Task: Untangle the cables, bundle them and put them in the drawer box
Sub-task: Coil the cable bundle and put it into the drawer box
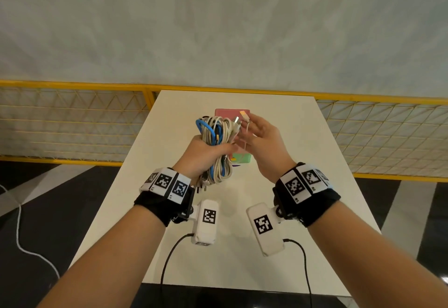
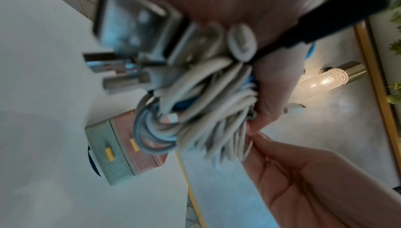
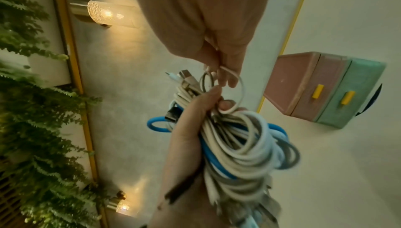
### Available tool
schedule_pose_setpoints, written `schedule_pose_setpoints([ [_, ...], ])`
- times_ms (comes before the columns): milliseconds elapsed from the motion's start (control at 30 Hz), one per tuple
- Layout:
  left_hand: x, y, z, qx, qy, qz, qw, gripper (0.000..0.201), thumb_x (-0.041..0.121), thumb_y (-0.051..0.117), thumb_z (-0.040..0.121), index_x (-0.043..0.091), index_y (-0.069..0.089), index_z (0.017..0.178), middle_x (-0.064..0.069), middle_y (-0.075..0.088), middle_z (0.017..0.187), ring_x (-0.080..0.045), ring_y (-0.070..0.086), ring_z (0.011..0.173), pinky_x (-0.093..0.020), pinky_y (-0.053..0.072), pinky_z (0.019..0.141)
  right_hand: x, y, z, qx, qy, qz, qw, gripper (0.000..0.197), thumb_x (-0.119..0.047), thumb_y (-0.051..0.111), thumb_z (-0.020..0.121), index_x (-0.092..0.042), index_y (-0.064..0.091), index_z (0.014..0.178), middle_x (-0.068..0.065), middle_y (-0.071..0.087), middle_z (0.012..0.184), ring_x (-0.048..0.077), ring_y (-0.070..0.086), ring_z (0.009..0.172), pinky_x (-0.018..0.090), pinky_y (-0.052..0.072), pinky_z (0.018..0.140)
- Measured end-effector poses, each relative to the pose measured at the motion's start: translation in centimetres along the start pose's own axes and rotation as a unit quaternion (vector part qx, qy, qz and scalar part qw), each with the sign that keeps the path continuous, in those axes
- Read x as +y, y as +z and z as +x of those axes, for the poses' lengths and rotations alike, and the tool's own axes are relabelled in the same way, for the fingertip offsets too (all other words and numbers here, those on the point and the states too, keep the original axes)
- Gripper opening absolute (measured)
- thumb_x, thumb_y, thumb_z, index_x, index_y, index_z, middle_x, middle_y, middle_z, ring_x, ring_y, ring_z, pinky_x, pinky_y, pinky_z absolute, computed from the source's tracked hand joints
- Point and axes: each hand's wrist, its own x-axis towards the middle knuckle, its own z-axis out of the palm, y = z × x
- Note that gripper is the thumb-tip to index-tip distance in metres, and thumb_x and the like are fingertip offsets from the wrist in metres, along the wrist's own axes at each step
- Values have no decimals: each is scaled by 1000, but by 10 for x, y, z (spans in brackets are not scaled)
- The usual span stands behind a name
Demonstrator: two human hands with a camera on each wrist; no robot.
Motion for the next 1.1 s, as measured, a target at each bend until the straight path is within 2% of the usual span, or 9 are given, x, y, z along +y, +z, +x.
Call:
schedule_pose_setpoints([
  [100, 2, -4, 1, 53, 21, -29, 998, 20, 9, 74, 79, -2, 71, 96, -20, 72, 92, -27, 70, 85, -41, 56, 83, 6, 4, -6, -12, -15, -14, 1000, 46, 7, 55, 89, -5, 46, 134, 10, 62, 127, 12, 66, 99, 20, 55, 71],
  [200, 4, -4, 1, 75, 40, -52, 995, 14, 5, 72, 79, 1, 71, 92, -17, 73, 90, -26, 71, 86, -43, 56, 83, 11, 11, -9, -24, -27, -20, 999, 45, 5, 55, 90, -6, 44, 132, 8, 60, 128, 14, 63, 107, 21, 55, 75],
  [333, 2, -7, 4, 66, 54, -37, 996, 18, 8, 74, 80, 9, 72, 98, -9, 76, 92, -19, 73, 88, -36, 58, 85, 12, 30, -10, -40, -10, 12, 999, 43, 9, 39, 91, -7, 44, 131, 15, 61, 123, 22, 64, 104, 28, 54, 75],
  [533, -4, -30, 12, 43, 40, -11, 998, 23, 15, 77, 81, 11, 72, 103, -8, 75, 94, -17, 72, 91, -36, 58, 87, 6, 53, -13, -105, 0, 79, 991, 36, -14, 25, 99, -18, 59, 111, 7, 67, 109, 14, 65, 95, 22, 53, 75],
  [667, -3, -49, 18, 22, 50, 17, 998, 23, 9, 75, 80, 6, 71, 103, -13, 75, 95, -21, 72, 91, -33, 59, 82, 18, 67, -9, -73, 11, 77, 994, 30, -8, 35, 98, -6, 53, 121, 15, 61, 115, 23, 59, 103, 38, 48, 89],
  [767, -3, -55, 22, 29, 50, 33, 998, 17, 2, 71, 80, 1, 71, 97, -20, 73, 93, -21, 71, 85, -26, 57, 73, 24, 75, -3, -67, 23, 92, 993, 17, -14, 38, 99, -11, 50, 111, 13, 55, 107, 26, 49, 97, 41, 41, 84],
  [933, -4, -59, 37, -10, 39, 41, 998, 23, 12, 77, 78, 6, 72, 99, -12, 75, 91, -20, 72, 87, -32, 58, 80, 29, 74, 13, -78, 25, 113, 990, 28, -13, 39, 88, -8, 44, 115, 16, 51, 114, 26, 49, 104, 44, 43, 87],
  [1033, -9, -56, 53, 34, 39, 61, 997, 16, 9, 74, 77, -4, 69, 85, -15, 68, 74, -25, 65, 67, -32, 52, 66, 29, 61, 28, -84, 33, 27, 996, 28, -11, 40, 85, -14, 49, 111, 8, 52, 106, 25, 48, 96, 41, 38, 83],
  [1100, -17, -54, 70, 68, 36, 78, 994, 12, 8, 72, 75, 3, 63, 68, -10, 58, 62, -20, 54, 58, -29, 45, 59, 35, 41, 42, -34, 7, -114, 993, 38, -9, 43, 85, -18, 53, 120, 1, 57, 117, 18, 54, 104, 32, 43, 88],
])
